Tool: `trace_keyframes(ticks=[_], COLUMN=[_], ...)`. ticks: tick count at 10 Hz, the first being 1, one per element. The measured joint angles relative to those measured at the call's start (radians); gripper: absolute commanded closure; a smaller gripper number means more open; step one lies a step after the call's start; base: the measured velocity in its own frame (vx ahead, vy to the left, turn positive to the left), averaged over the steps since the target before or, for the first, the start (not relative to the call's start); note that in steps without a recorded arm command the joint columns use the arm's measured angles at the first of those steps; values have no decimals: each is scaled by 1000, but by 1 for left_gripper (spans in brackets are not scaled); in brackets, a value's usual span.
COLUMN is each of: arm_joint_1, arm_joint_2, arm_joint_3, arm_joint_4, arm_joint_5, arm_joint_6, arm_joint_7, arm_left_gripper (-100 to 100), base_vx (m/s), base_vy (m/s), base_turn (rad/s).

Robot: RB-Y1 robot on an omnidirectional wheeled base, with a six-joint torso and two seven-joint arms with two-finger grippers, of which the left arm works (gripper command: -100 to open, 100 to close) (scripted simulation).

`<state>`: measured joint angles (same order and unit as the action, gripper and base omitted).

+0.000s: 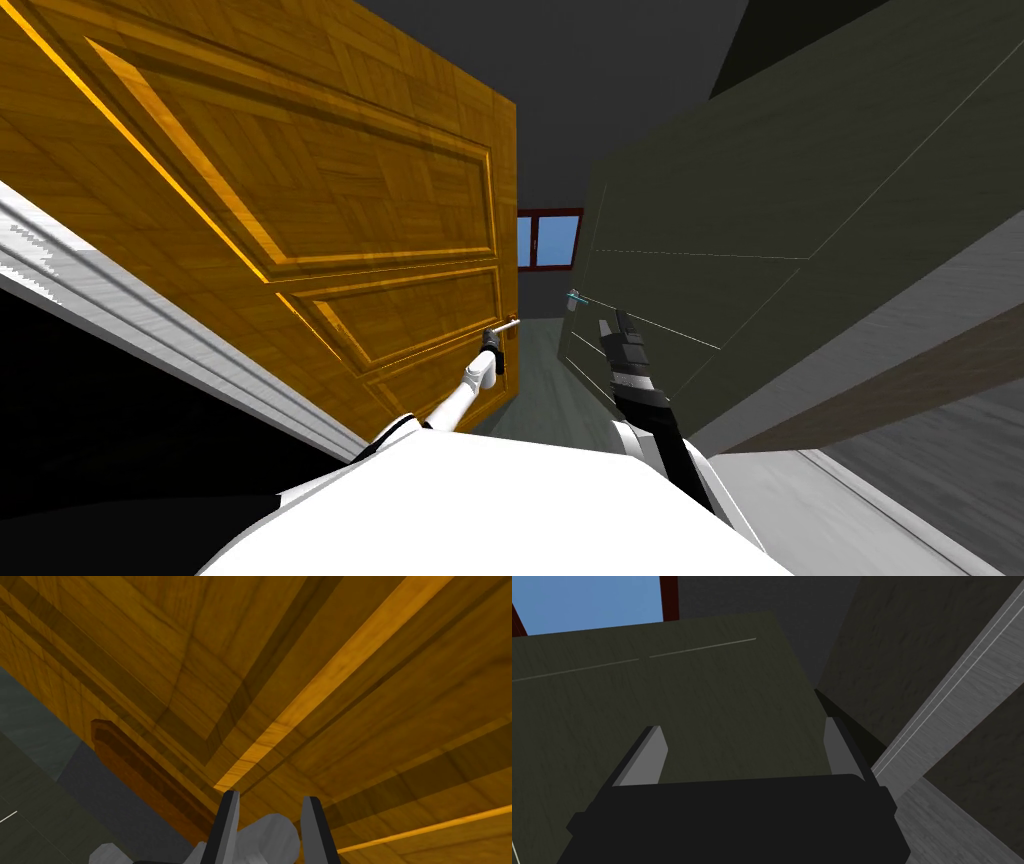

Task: Push the door open

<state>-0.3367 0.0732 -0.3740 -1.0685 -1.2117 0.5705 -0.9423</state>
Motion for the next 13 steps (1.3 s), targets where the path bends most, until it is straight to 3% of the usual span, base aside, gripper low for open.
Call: trace_keyframes(ticks=[1, 3, 5, 9, 10, 11, 13], arm_joint_1=[-9, 16, 11, 3, 9, 16, 44], arm_joint_2=[-7, 0, -5, 2, 5, 6, 10], arm_joint_3=[-4, -5, -6, 54, 74, 65, 34], arm_joint_4=[21, -15, -5, 0, 1, -7, -24], arm_joint_5=[-21, -6, -9, 46, 72, 57, 9], arm_joint_6=[5, 4, 7, -51, -65, -62, -34], arm_joint_7=[15, 0, 0, 52, 61, 57, 36], arm_left_gripper=[100, 100, 100, 100, -100, -100, -100], base_vx=[0, -3, 35, 127, 134, 115, 141], base_vy=[-3, -1, -6, -13, -14, -22, -38], base_turn=[-15, 5, 43, 121, 203, 152, 182])
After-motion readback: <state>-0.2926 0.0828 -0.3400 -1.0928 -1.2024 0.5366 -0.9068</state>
